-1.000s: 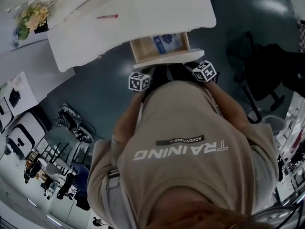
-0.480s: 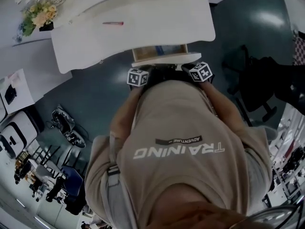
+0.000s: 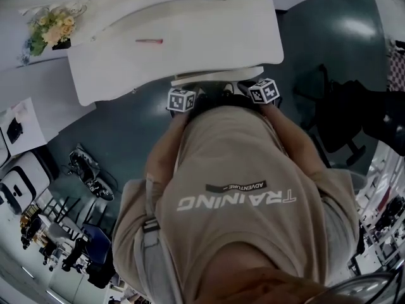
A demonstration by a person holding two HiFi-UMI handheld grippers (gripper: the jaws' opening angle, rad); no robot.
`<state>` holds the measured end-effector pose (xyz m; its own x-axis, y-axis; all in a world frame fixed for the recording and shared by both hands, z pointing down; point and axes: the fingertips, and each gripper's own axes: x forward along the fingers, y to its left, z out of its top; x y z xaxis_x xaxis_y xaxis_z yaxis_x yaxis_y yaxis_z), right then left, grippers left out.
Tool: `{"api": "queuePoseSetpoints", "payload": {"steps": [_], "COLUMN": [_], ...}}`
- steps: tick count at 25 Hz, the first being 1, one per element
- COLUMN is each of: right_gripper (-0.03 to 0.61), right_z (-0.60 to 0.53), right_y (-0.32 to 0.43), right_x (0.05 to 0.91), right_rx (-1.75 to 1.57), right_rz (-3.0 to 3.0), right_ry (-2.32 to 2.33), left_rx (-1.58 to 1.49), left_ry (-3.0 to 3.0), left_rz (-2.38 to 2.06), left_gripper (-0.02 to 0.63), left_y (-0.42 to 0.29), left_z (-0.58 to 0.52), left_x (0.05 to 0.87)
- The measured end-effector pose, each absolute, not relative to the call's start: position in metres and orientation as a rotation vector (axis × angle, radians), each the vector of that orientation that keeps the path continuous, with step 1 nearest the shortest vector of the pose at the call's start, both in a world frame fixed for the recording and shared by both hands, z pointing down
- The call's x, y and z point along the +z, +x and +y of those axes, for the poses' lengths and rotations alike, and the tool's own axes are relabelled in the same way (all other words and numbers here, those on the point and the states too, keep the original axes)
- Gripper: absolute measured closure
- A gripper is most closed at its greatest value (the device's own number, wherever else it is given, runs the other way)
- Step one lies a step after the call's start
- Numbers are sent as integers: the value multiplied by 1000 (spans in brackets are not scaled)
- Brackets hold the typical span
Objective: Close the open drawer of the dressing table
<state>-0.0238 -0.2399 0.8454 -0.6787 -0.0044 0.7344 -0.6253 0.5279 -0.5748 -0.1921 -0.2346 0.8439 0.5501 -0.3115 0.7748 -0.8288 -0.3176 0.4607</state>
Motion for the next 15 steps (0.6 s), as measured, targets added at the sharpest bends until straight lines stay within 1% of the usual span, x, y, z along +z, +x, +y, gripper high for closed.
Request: {"api": "queuePoseSetpoints", "payload": {"steps": [6,11,15], "right_gripper": [574,574,574], "right_z": [-272,-285,-293], "right_y": [-29,-29,-27], "right_x": [843,846,845], "right_rx": [1216,1079,1064], "right_rz": [-2110,-2089,-2102], "right_ry": [586,595,655], "left_rx": [749,813,811], "left_ry": [1873,1859,1859], "left_rz": [-970,-1027,-1123], "left_gripper": [612,612,612], "left_y": [-193,-193,-195], "left_z": [-264,-277,-289], "left_x": [843,846,836]}}
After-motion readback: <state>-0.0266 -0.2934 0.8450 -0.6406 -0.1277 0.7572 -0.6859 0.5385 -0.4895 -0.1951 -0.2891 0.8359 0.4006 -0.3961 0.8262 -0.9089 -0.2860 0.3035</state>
